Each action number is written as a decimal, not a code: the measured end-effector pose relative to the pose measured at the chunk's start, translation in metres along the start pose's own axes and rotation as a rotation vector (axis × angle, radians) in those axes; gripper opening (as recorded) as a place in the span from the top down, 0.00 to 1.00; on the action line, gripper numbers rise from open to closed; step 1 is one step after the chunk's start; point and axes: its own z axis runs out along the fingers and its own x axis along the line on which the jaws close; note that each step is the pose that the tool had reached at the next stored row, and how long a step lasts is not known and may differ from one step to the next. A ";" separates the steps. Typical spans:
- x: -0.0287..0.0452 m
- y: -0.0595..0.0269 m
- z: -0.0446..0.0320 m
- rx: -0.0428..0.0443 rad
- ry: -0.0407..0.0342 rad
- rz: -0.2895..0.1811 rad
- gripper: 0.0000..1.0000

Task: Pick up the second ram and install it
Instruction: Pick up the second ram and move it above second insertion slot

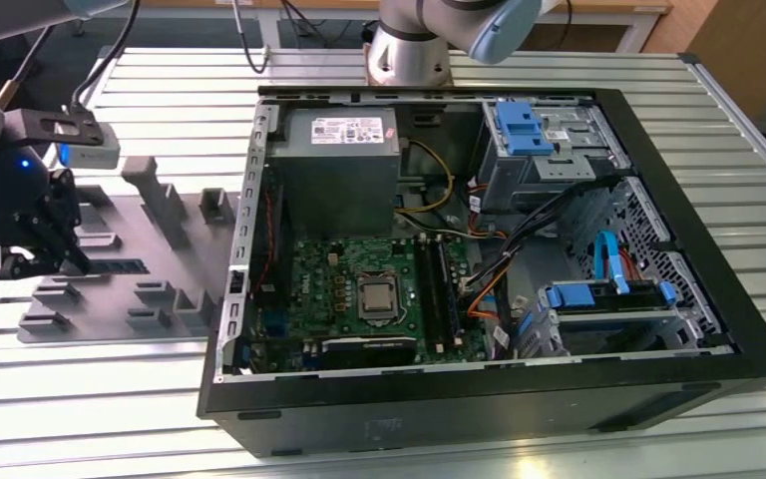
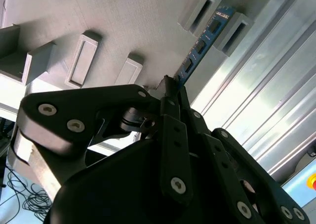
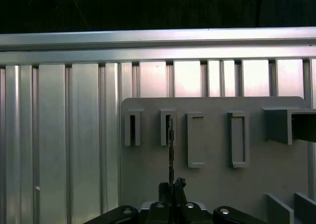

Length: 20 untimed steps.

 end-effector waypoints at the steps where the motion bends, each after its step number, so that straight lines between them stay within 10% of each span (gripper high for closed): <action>1: 0.0000 0.0000 0.0000 0.0001 -0.0001 0.000 0.86; 20: 0.0001 0.0001 -0.0269 -0.0001 -0.0023 0.000 0.86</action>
